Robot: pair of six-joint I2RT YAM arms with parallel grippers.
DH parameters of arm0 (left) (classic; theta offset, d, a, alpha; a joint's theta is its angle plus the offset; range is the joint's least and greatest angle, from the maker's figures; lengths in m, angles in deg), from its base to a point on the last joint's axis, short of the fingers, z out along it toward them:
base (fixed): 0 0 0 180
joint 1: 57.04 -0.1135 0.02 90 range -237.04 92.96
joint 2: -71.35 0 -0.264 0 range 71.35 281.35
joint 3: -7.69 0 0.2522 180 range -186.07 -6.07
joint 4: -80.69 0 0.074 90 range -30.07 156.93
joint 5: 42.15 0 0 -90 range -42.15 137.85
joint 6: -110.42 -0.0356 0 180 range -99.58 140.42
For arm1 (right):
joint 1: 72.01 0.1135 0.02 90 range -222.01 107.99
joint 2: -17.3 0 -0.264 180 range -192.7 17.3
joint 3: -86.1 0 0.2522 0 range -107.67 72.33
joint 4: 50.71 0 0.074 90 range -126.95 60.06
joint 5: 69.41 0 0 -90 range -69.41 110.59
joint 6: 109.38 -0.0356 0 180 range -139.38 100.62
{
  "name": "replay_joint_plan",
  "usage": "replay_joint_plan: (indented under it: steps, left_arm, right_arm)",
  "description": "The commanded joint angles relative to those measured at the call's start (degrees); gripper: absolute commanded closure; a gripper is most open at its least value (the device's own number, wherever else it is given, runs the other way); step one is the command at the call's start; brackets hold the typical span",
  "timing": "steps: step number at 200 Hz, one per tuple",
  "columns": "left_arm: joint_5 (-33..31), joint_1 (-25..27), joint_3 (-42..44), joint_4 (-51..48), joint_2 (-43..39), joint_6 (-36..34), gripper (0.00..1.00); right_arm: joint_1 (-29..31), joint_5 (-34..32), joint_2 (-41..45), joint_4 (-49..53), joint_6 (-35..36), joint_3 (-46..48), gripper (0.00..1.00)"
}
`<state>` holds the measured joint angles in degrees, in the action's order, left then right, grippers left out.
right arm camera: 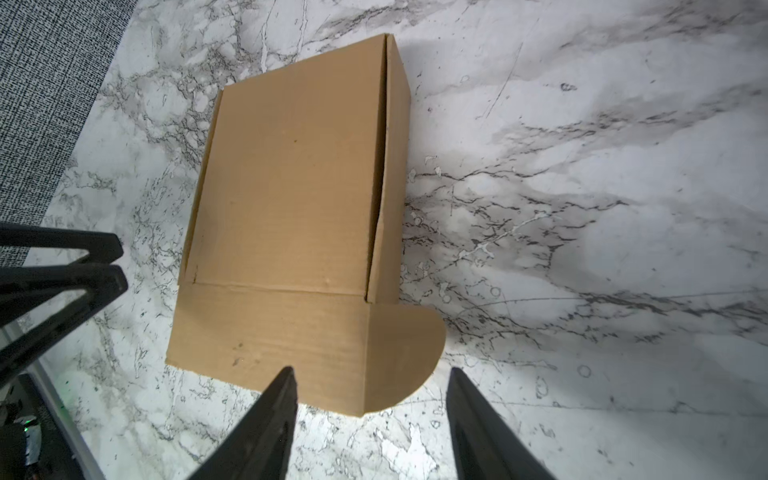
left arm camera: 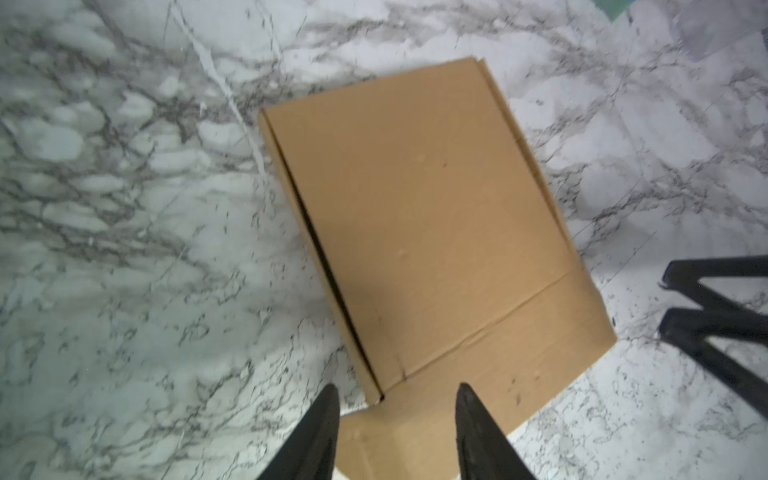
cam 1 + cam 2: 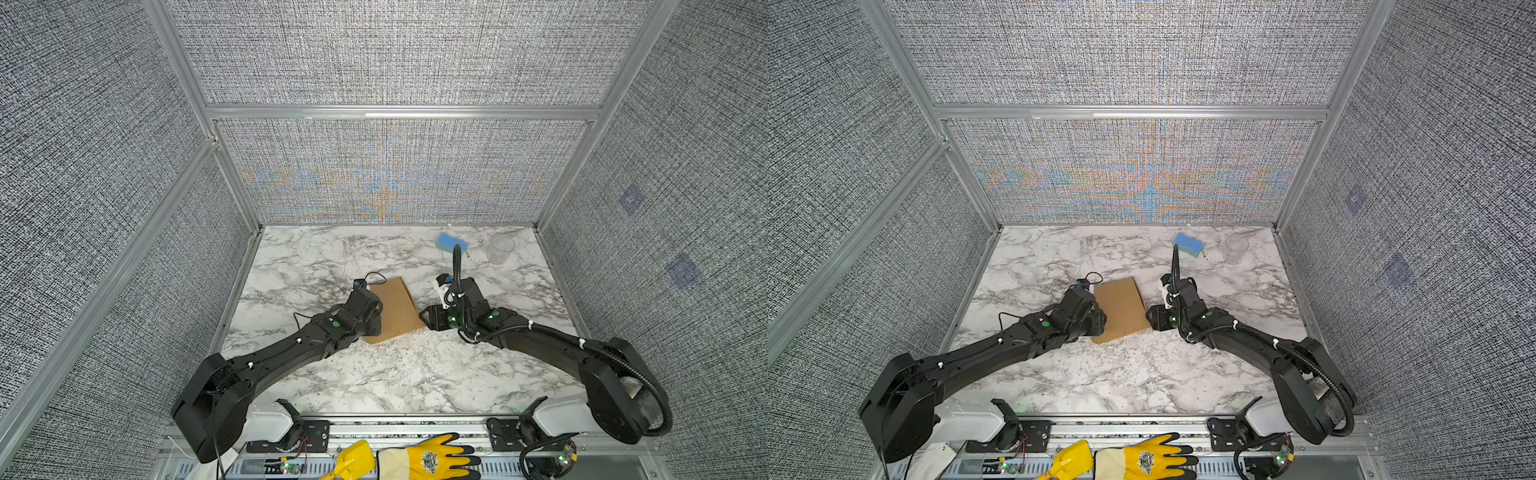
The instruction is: Fold the paper box
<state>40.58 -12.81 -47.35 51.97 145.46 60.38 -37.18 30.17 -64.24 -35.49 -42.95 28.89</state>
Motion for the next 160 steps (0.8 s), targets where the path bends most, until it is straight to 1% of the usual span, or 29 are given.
replay_joint_plan:
  steps: [1, 20, 31, 44, 66, 93, 115, 160]
  left_arm:
    - [2.34, -0.02, 3.34, 3.73, -1.28, 3.51, 0.51]
    - [1.38, -0.08, 4.86, 6.0, -0.69, 4.49, 0.51]
    - [0.44, -0.4, 4.72, 7.0, 0.18, 4.04, 0.51]
    - [0.74, -1.42, 4.11, 8.51, 1.24, 3.16, 0.51]
    - [2.25, -3.83, 2.44, 10.71, 3.59, 1.46, 0.51]
    - [6.47, -7.64, 1.41, 14.82, 7.88, 0.16, 0.51]
    - [7.99, -9.17, -1.81, 15.51, 11.76, -1.26, 0.51]
    - [10.35, -10.19, -9.17, 16.24, 19.84, -3.04, 0.51]
  right_arm:
    - [0.11, 1.96, -1.28, -2.08, -0.11, 0.09, 0.4]
    - [0.12, 3.35, -2.66, -3.56, -1.13, 0.1, 0.4]
    - [0.16, 3.59, -3.06, -4.62, -1.5, 0.41, 0.4]
    - [0.32, 3.58, -3.58, -5.49, -1.65, 0.46, 0.4]
    - [0.7, 3.58, -4.63, -5.83, -1.86, -0.1, 0.4]
    - [1.27, 3.45, -5.95, -7.57, -2.53, -0.22, 0.4]
    - [1.39, 2.9, -7.25, -7.79, -2.36, -1.08, 0.4]
    - [1.58, 2.59, -9.14, -8.66, -2.96, -2.21, 0.4]
